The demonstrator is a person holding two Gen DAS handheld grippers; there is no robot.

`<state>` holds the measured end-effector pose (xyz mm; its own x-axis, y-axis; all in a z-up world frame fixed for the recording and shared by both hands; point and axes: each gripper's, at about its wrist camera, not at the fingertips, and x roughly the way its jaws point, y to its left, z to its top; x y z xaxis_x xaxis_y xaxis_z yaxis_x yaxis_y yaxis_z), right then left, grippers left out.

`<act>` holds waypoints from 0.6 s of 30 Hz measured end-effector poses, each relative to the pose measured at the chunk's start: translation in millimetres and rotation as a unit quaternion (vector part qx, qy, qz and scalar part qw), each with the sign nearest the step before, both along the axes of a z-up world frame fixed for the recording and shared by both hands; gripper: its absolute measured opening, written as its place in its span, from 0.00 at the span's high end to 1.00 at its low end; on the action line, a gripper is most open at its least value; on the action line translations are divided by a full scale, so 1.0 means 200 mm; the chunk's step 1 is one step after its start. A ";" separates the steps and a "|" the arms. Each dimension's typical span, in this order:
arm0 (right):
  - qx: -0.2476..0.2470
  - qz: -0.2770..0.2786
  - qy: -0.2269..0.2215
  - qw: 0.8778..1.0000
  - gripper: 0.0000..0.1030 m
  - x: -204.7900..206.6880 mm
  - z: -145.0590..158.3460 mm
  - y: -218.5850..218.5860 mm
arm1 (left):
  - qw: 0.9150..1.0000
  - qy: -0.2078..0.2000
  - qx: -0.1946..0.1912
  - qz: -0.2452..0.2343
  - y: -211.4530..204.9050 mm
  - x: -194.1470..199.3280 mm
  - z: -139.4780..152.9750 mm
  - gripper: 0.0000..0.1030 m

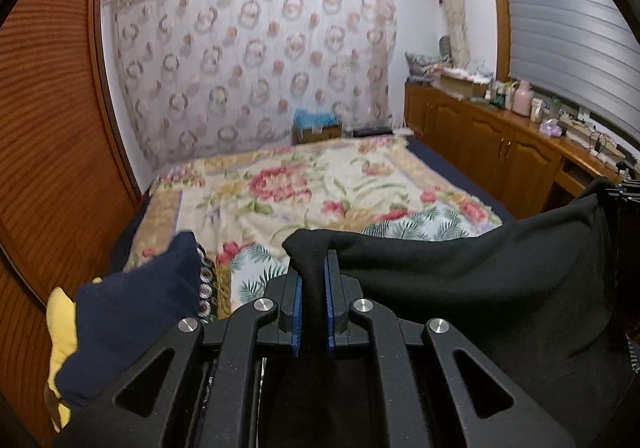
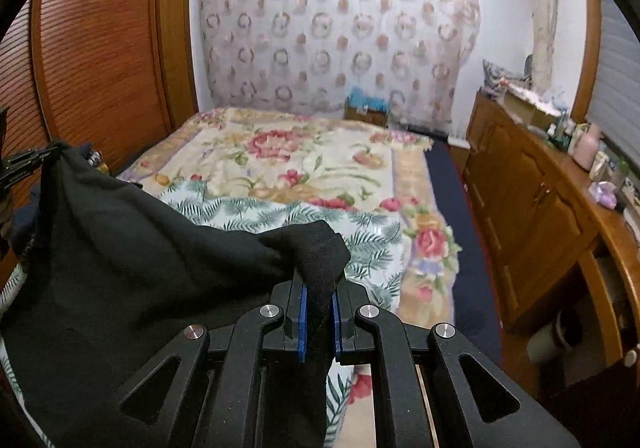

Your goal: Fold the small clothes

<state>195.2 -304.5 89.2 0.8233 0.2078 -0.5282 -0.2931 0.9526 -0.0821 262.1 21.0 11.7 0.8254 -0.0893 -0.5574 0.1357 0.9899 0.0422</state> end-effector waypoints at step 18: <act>0.011 -0.017 0.056 0.998 0.79 0.23 -0.12 -0.07 | 0.998 0.054 -0.008 -0.036 -0.06 0.00 -0.09 0.45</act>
<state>240.6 -318.5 66.2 0.7666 0.1924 -0.6126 -0.2658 0.9636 -0.0300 262.4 9.2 -6.6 0.7511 -0.1559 -0.6416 0.2100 0.9777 0.0083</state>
